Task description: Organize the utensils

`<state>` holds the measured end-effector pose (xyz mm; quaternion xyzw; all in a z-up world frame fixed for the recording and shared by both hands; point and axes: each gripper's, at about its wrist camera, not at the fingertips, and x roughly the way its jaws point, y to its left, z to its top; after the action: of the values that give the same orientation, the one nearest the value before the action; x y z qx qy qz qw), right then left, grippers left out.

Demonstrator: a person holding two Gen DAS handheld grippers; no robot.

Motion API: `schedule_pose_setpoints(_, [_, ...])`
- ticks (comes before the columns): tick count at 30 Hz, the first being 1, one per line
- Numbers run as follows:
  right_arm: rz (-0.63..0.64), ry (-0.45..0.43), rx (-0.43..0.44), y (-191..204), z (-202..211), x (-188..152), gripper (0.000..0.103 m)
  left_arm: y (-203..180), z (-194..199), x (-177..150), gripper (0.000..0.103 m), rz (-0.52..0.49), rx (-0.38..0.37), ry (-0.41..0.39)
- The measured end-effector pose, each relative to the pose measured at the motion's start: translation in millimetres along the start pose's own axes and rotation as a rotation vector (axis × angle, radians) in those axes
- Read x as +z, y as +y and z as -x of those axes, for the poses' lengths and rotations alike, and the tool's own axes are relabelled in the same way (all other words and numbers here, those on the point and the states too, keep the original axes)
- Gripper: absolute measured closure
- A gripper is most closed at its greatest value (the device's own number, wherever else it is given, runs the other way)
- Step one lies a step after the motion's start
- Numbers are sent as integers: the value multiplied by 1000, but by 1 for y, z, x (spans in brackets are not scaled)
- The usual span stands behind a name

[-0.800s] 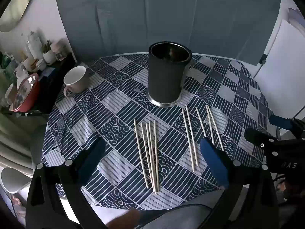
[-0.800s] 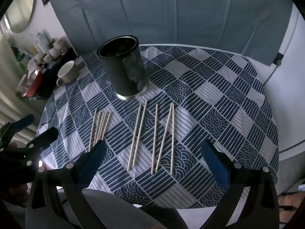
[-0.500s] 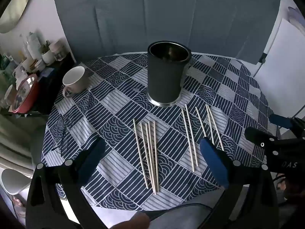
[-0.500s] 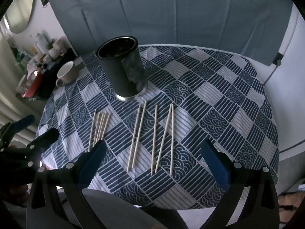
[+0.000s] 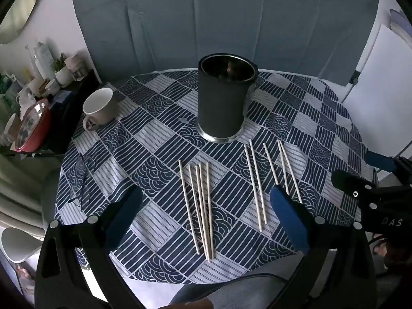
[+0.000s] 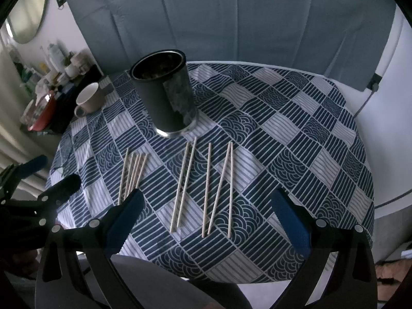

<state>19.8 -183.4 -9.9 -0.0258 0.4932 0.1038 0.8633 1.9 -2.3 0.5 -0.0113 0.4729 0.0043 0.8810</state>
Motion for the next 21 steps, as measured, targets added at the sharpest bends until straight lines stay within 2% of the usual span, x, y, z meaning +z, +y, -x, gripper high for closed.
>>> schedule_pose_setpoints(21, [-3, -3, -3, 0, 0, 0, 8, -1, -8, 1, 6, -4, -9, 8])
